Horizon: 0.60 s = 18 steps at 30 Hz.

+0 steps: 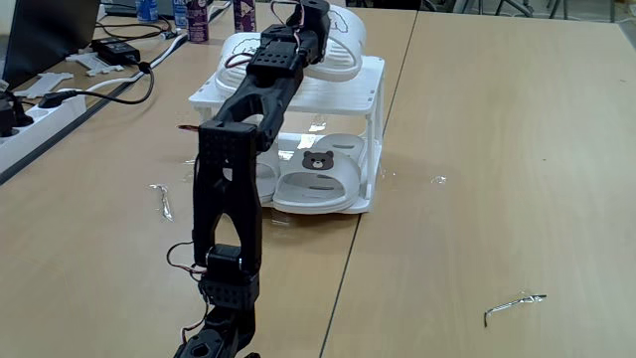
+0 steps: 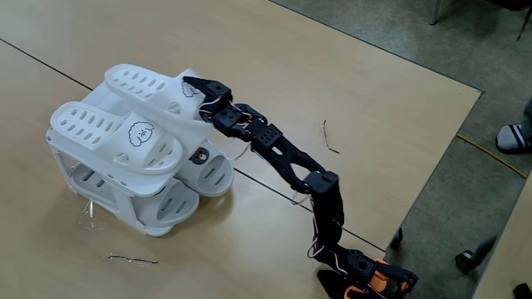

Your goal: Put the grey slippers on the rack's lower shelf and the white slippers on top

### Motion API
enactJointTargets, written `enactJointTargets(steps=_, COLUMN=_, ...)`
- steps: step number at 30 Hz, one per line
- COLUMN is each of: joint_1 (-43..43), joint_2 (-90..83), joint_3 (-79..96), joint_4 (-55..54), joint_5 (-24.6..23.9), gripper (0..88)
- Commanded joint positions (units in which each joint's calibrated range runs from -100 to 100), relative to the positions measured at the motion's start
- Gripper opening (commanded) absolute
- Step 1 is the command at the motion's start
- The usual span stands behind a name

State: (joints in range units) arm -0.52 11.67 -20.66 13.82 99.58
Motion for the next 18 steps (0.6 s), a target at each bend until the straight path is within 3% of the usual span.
enactJointTargets(steps=1, joint_1=0.2, joint_2=5.12, joint_3=-14.02, joint_4=-0.79, joint_5=0.42, gripper=0.7)
enactJointTargets(steps=14, joint_1=0.11, joint_2=19.08, joint_3=-27.82, joint_4=-0.88, joint_5=0.42, gripper=0.8)
enactJointTargets(steps=16, joint_1=-0.22, joint_2=19.08, joint_3=-27.46, joint_4=-0.88, joint_5=0.42, gripper=5.5)
enactJointTargets(steps=18, joint_1=-0.87, joint_2=19.17, joint_3=-27.37, joint_4=-0.79, joint_5=0.42, gripper=15.4)
